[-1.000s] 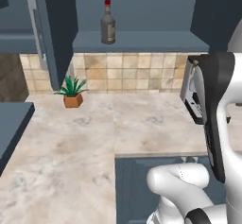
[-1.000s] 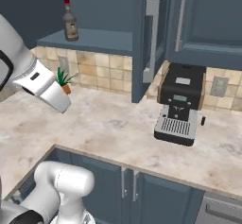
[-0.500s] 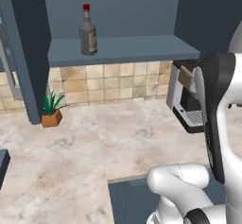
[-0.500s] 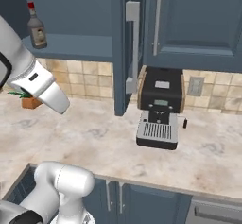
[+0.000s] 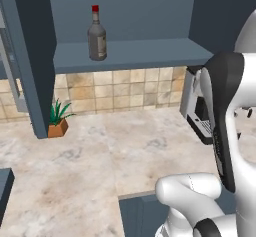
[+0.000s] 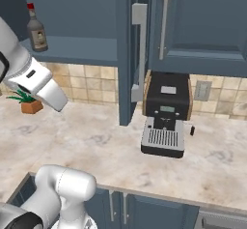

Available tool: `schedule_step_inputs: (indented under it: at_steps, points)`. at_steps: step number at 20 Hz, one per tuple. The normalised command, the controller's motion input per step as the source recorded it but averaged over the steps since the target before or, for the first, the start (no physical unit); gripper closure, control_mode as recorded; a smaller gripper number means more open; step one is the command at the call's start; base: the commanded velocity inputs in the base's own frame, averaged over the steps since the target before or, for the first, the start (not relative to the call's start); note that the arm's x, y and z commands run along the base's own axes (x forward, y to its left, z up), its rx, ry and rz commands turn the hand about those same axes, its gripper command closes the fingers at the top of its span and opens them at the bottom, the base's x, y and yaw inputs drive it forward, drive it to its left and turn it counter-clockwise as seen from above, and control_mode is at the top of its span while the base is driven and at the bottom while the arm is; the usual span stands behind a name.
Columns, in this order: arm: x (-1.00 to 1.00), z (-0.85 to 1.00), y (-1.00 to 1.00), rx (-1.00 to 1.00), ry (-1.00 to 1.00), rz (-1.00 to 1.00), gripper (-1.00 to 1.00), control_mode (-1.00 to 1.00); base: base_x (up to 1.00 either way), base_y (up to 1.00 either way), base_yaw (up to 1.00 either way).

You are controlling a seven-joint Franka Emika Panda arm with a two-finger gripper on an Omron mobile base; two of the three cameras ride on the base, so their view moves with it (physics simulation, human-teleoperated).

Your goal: There is a bowl on the dining counter. Grab a lemon wedge from the fridge and place it in the bowl. Then get the liquor bottle and glass cup from the cabinet and place them next to the bowl.

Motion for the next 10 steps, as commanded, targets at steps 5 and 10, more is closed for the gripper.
schedule_step_inputs:
  at_steps: [5,10]
  points:
    - [0.00,0.22,0.53,0.00,-0.05,0.44,-1.00,-1.00,0.00,0.00,0.00]
    - [0.00,0.27,0.62,0.00,-0.14,0.52,-1.00,-1.00,0.00,0.00,0.00]
